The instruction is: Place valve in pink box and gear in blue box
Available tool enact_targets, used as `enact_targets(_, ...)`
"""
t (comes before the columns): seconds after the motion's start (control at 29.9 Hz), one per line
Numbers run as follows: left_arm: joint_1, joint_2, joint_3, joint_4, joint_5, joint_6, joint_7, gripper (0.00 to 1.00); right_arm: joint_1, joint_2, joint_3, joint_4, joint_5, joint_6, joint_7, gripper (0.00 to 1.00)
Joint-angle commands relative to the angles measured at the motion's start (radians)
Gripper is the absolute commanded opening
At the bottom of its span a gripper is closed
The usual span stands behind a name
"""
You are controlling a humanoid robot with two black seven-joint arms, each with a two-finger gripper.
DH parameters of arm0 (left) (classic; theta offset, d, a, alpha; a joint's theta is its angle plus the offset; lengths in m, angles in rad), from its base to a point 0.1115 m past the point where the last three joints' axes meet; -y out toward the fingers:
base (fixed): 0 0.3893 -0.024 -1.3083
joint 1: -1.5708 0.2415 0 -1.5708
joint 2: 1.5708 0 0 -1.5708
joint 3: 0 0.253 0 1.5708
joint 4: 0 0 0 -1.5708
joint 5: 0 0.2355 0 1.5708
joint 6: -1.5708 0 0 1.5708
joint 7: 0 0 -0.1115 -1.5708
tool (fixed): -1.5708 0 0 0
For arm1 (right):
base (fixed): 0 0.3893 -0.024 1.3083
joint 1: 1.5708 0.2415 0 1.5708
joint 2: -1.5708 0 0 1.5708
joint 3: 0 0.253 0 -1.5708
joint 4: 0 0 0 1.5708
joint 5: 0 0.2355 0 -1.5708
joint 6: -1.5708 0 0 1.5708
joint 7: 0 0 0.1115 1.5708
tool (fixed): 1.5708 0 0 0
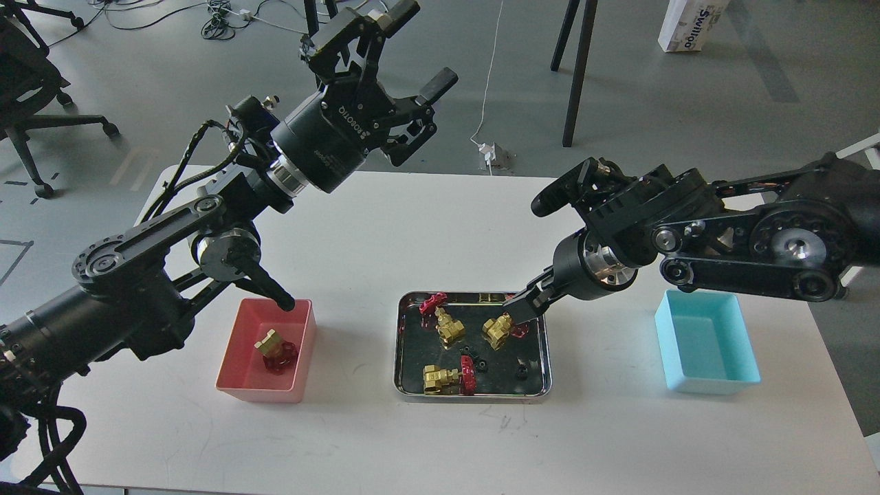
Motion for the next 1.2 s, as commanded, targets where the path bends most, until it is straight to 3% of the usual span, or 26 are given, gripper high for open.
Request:
enact_targets(0.0, 0.015, 0.005, -0.002, -0.001, 0.000, -0.001, 0.000, 0.84, -0.003, 0.042, -0.061, -0.004, -0.034, 0.000, -0.002, 0.64)
enact_targets(0.6, 0.055, -0.024, -0.015, 0.008, 0.001, -0.007, 0.000, 0.86, -0.131, 0.267, -0.109, -0.219, -0.034, 0.000, -0.002, 0.61)
enact_targets(1.17, 0.075, -0.021, -0.014, 0.011, 0.003, -0.009, 0.000, 0.87, -0.196, 0.287, -0.118, -0.262, -0.035, 0.000, -0.003, 0.54)
